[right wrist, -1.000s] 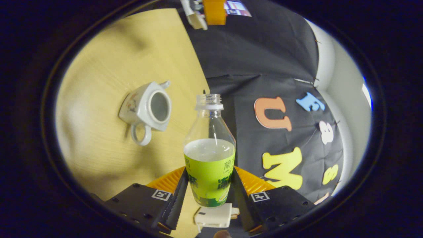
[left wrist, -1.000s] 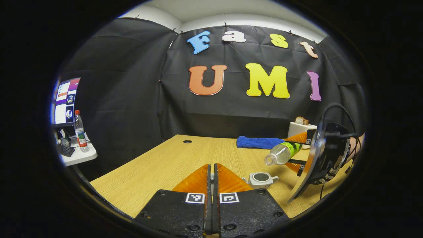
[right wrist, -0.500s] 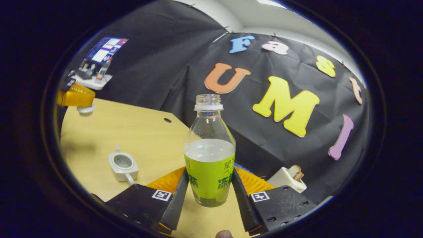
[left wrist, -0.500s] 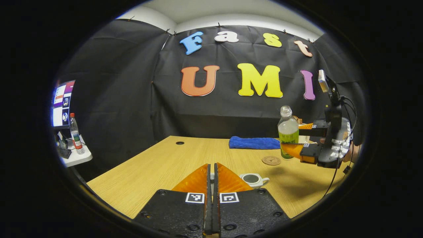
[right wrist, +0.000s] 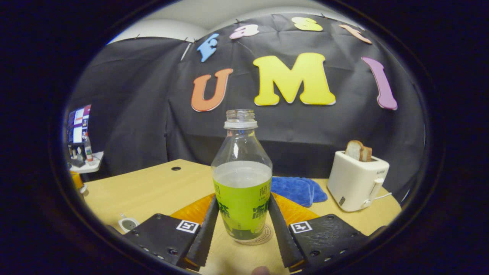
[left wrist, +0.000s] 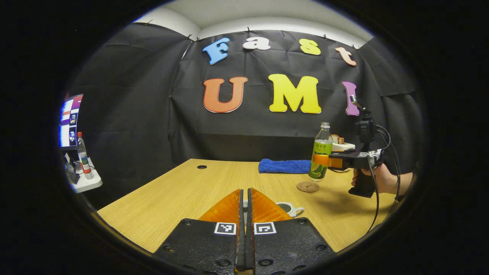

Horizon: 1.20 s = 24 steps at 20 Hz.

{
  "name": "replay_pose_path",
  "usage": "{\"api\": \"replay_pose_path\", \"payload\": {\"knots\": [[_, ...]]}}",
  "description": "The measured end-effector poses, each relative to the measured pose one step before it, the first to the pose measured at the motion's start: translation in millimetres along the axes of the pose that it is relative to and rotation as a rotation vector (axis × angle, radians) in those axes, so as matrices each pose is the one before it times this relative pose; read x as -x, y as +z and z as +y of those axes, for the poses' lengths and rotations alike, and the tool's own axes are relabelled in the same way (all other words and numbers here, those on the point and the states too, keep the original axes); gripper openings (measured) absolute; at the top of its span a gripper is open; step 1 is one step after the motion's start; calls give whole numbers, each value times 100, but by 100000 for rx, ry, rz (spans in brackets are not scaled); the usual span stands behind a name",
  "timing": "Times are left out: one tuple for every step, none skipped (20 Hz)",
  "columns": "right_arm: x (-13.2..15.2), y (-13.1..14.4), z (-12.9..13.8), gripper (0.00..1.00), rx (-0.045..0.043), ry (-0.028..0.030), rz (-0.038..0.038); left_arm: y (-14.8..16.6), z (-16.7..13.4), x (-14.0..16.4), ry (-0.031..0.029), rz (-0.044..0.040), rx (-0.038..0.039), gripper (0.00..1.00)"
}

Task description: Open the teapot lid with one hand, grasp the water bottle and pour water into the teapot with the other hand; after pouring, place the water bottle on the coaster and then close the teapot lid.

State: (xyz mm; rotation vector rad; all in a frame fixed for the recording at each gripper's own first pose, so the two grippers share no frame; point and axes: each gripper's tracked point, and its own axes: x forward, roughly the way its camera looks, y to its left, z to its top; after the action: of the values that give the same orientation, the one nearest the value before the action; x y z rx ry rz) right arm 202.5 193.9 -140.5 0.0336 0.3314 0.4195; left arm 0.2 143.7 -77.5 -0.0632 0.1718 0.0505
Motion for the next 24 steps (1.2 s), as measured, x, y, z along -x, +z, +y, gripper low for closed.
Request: {"api": "replay_pose_path", "payload": {"knots": [[-857, -475, -453, 71, -36, -1356, 1348, -115, 197, -22, 372, 226, 201, 3], [-564, -410, -91, 72, 792, -777, 939, -171, -20, -55, 0, 545, -3, 3], [-444, -322, -44, 72, 668, -292, 634, -38, 143, 30, 333, 178, -44, 3], [-106, -316, 412, 71, -209, 509, 424, -31, 44, -31, 301, 210, 160, 3], [-181, -179, 119, 71, -39, 83, 785, -70, 18, 31, 62, 95, 103, 3], [-324, -316, -54, 71, 721, -700, 300, 23, 24, -11, 109, 40, -204, 3], [-238, -143, -54, 72, 700, -438, 144, 178, -7, 13, 254, -298, -412, 3], [-293, -261, 37, 71, -220, -85, 327, 149, 15, 55, 9, -513, -244, 3], [-218, -266, 101, 72, -47, 109, 520, 83, -255, -23, -260, -321, -70, 3], [-196, -151, -99, 72, 403, -687, 285, -102, -98, -9, -278, 257, -63, 3], [-94, -162, -76, 72, -134, -453, 690, -7, -68, 43, -102, 145, -97, 3], [-53, -173, -60, 73, -322, -171, -80, -5, -28, 23, -90, 23, -99, 3], [-36, 8, -67, 74, -232, -52, 183, 98, 17, 23, 135, -173, -185, 3], [104, -34, 32, 74, -386, 204, 163, 81, -118, -58, 45, -354, -85, 3], [191, 152, 143, 77, -377, 561, -101, 111, -115, 30, -83, -231, -45, 3], [293, 71, 133, 94, -322, 450, 35, 146, -173, -1, 34, -372, -171, 3], [599, 176, 91, 99, -329, 689, -398, 91, -237, -82, -56, -302, -121, 3], [958, 329, 267, 99, -153, 1049, -1721, 158, -400, -11, -351, -415, -468, 3], [1114, 389, 204, 98, 472, 622, -1324, 135, -513, -124, -409, -621, -381, 3], [1586, 114, 240, 98, 331, 1369, -954, 13, -460, -191, -478, -787, 274, 2], [1737, 272, 281, 99, 455, 1004, -1221, 47, -811, -333, -1275, -845, 944, 2], [1932, 128, -121, 98, 878, 391, -2235, -98, -1229, -476, -2031, -389, 774, 2], [2019, 359, -209, 98, 1711, -256, -2462, -243, -947, -407, -1632, 133, -351, 3], [2066, 230, -373, 97, 2042, -648, -1871, -105, -756, -415, -1067, -94, -1048, 2]]}}
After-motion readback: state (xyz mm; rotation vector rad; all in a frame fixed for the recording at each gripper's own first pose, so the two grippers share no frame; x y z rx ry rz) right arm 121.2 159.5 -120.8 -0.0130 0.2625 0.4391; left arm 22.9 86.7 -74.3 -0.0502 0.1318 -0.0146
